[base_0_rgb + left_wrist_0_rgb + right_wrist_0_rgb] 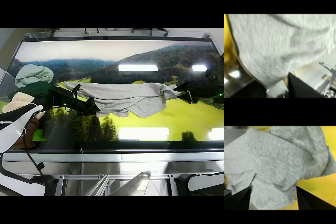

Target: Fold the shirts.

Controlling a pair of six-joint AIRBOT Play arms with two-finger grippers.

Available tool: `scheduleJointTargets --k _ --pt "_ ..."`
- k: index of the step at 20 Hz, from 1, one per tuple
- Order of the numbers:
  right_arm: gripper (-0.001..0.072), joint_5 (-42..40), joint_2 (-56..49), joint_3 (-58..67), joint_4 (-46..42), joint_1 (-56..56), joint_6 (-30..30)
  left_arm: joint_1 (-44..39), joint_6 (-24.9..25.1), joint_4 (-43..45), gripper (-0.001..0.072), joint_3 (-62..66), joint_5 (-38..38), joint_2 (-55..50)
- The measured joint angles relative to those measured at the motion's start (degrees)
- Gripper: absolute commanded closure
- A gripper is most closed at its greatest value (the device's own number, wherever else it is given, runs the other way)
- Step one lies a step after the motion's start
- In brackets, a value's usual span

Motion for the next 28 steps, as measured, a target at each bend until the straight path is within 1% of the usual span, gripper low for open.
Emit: scheduleJointTargets --k 4,5,6,7,8,9,11,13,16,19,21,23,25,26,28 --pt "0.0096 0.3 0.0 0.0 0.6 0.2 0.0 -1.0 0.2 -0.6 0.0688 1.7 -1.3 -1.4" --pt "0.0203 0.3 0.0 0.0 0.6 0.3 0.0 -1.1 0.2 -0.5 0.0688 2.4 -1.0 -1.6" --pt "0.0407 0.1 -0.1 0.0 0.7 0.5 0.0 -1.2 0.2 -0.3 0.0688 3.2 -0.4 -1.7" --pt "0.0561 -0.3 -0.3 0.0 0.9 0.6 0.0 -1.2 0.2 -0.2 0.0688 4.2 0.3 -1.9" --pt "0.0655 -0.4 -0.6 0.0 1.2 0.8 -0.4 -1.3 0.2 0.4 0.0688 5.1 0.8 -1.9" --pt "0.0694 -0.7 -0.9 0.0 2.1 1.0 -1.0 -1.3 0.3 0.9 0.0688 6.3 1.3 -2.1" --pt "0.0695 -0.4 -1.6 0.0 5.2 1.4 -2.8 -1.2 0.3 0.3 0.0688 9.1 4.3 -2.0" --pt "0.0696 2.2 -1.3 0.3 10.4 1.4 -6.0 -0.5 0.5 -0.4 0.0688 13.0 9.6 -0.9" --pt "0.0696 7.4 3.4 1.4 17.6 -0.6 -9.9 2.9 1.1 -3.4 0.0688 19.4 16.9 5.0" --pt "0.0696 10.6 14.2 2.5 22.2 -4.2 -11.7 8.7 1.3 -8.0 0.0688 26.6 23.8 14.9" --pt "0.0696 11.3 24.5 3.0 24.1 -7.0 -12.4 12.5 1.0 -10.6 0.0687 31.5 27.1 22.5" --pt "0.0697 10.8 35.8 3.3 25.8 -10.3 -12.5 16.6 0.6 -12.9 0.0687 37.0 28.2 30.0" --pt "0.0697 8.1 46.0 4.3 26.6 -13.7 -12.5 21.8 0.6 -15.2 0.0687 43.3 28.5 36.3" --pt "0.0697 6.6 50.3 5.6 26.9 -15.0 -12.5 25.6 0.5 -15.9 0.0687 46.8 28.5 38.9" --pt "0.0697 4.2 55.5 10.2 27.3 -16.5 -11.1 34.6 0.0 -16.5 0.0686 52.2 28.7 42.7"
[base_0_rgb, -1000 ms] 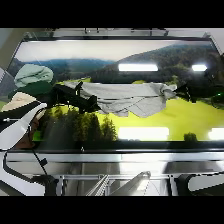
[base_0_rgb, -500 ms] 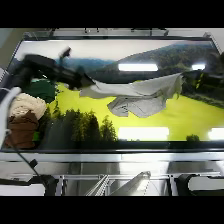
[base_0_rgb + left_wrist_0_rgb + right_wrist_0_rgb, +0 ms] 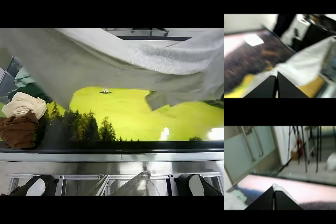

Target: Fold the shirts.

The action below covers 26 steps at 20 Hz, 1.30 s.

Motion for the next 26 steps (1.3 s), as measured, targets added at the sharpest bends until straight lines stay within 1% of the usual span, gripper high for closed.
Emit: scheduleJointTargets --k 2,3,5,7,10,12,14,16,19,22,24,26 --pt "0.0697 -1.8 1.4 6.5 -1.7 -0.7 2.3 8.3 -0.8 -0.5 0.0686 0.9 0.0 3.0" --pt "0.0697 -2.2 1.3 9.9 -3.4 -1.0 3.5 11.0 -0.9 -0.9 0.0686 -0.5 0.2 4.0" --pt "0.0697 -2.6 0.0 13.9 -6.9 -1.2 5.8 14.4 -1.2 -0.8 0.0686 -5.5 0.3 4.2" --pt "0.0696 -2.1 -3.2 13.7 -9.9 -0.1 7.3 14.9 -1.0 -0.6 0.0687 -11.6 0.7 2.3" --pt "0.0696 -2.0 -9.8 7.5 -12.0 6.5 6.4 8.9 2.0 1.0 0.0687 -19.0 1.7 -4.1" --pt "0.0696 -4.4 -15.4 2.3 -14.7 12.2 4.8 3.5 3.9 4.2 0.0687 -22.1 0.8 -10.3" --pt "0.0696 -8.8 -23.1 -2.0 -16.6 17.5 2.6 -1.6 5.4 7.5 0.0687 -22.8 -1.1 -19.4" --pt "0.0697 -13.2 -32.2 -4.1 -16.8 21.1 -0.3 -5.0 6.4 9.2 0.0688 -20.2 -2.7 -30.1" --pt "0.0696 -18.5 -45.4 -4.9 -10.7 23.6 -6.3 -8.4 6.4 10.7 0.0689 -11.2 -2.8 -46.9" --pt "0.0696 -21.2 -56.7 -2.3 -2.0 24.5 -11.2 -10.6 3.5 11.0 0.0689 0.6 -2.3 -60.8" --pt "0.0696 -21.0 -61.8 0.7 1.7 24.6 -12.4 -11.3 2.3 11.0 0.0689 4.6 -3.6 -65.2" --pt "0.0696 -19.2 -65.0 3.2 3.7 24.3 -12.4 -11.3 2.2 10.7 0.0689 4.6 -4.8 -66.4"
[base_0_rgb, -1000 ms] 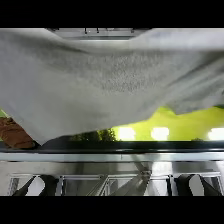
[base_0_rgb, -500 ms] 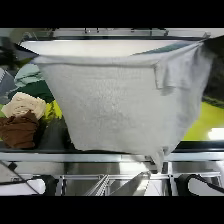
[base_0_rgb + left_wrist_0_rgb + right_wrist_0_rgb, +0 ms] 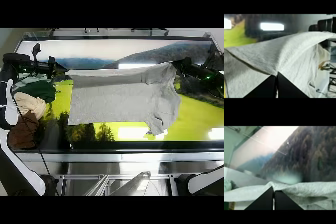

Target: Fold the shirts.

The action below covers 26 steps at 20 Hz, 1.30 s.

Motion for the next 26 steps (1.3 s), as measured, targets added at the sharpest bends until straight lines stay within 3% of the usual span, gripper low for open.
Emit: scheduleJointTargets --k 3,11,19,20,21,22,23,26 --pt "0.0696 4.4 -2.1 1.7 -1.7 -2.2 2.3 0.9 0.6 0.1 0.0689 -2.0 0.0 0.1" --pt "0.0696 12.7 -3.4 -0.1 -20.4 -5.3 10.9 -0.7 -0.4 11.4 0.0688 -3.2 4.7 -0.2" --pt "0.0691 13.7 -3.5 -1.3 -24.5 -5.5 12.8 -3.9 -0.9 15.8 0.0688 -3.3 6.7 -2.9" --pt "0.058 13.8 -3.5 -1.3 -24.5 -5.5 13.0 -3.9 -0.9 16.3 0.0584 -3.3 7.2 -3.0" --pt "0.039 14.0 -3.5 -1.3 -24.6 -5.6 13.2 -3.9 -0.9 16.5 0.0318 -3.3 8.0 -3.1" --pt "0.0376 14.0 -3.5 -1.3 -24.7 -5.6 13.2 -3.9 -1.1 16.7 0.0059 -3.3 8.5 -3.1" --pt "0.0376 14.2 -3.5 -1.3 -24.7 -5.6 13.6 -3.7 -1.7 16.0 0.0012 -3.3 9.2 -3.1" --pt "0.0378 15.8 -3.3 -1.3 -24.9 -6.6 14.7 -2.7 -2.7 16.5 0.0012 -3.3 10.6 -3.1"
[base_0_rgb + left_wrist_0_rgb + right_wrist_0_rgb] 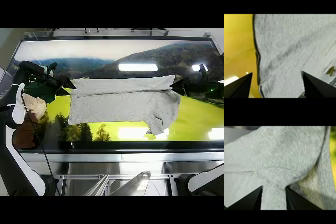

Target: Fold the shirts.

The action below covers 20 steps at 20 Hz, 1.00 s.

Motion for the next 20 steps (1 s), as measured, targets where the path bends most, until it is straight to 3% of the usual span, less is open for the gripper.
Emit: scheduleJointTargets --k 2,5,6,10,11,13,20 --pt "0.0425 3.0 0.3 0.0 0.0 -1.5 1.2 1.3 -1.8 0.5 0.0013 0.0 2.0 0.2" --pt "0.0438 9.2 1.3 -0.7 -1.1 -3.9 3.1 2.9 -3.3 0.9 0.0013 -0.6 6.2 1.6" --pt "0.0471 10.9 2.2 -1.5 -2.0 -4.5 3.6 3.2 -3.3 0.8 0.0013 -1.8 7.0 2.7" --pt "0.0466 13.4 8.0 -8.7 -8.6 -6.2 3.7 3.4 0.0 1.1 0.0013 -12.9 7.2 9.7" --pt "0.0455 13.2 10.0 -11.5 -10.7 -6.8 3.7 3.4 1.3 1.9 0.0013 -17.3 6.5 11.9" --pt "0.0246 11.7 14.3 -17.5 -13.9 -8.1 3.7 3.7 3.8 3.5 0.0013 -26.9 4.4 16.5" --pt "0.0227 2.5 22.6 -34.7 -17.9 -10.2 4.1 6.0 10.6 1.0 0.0042 -53.0 -9.1 27.6"
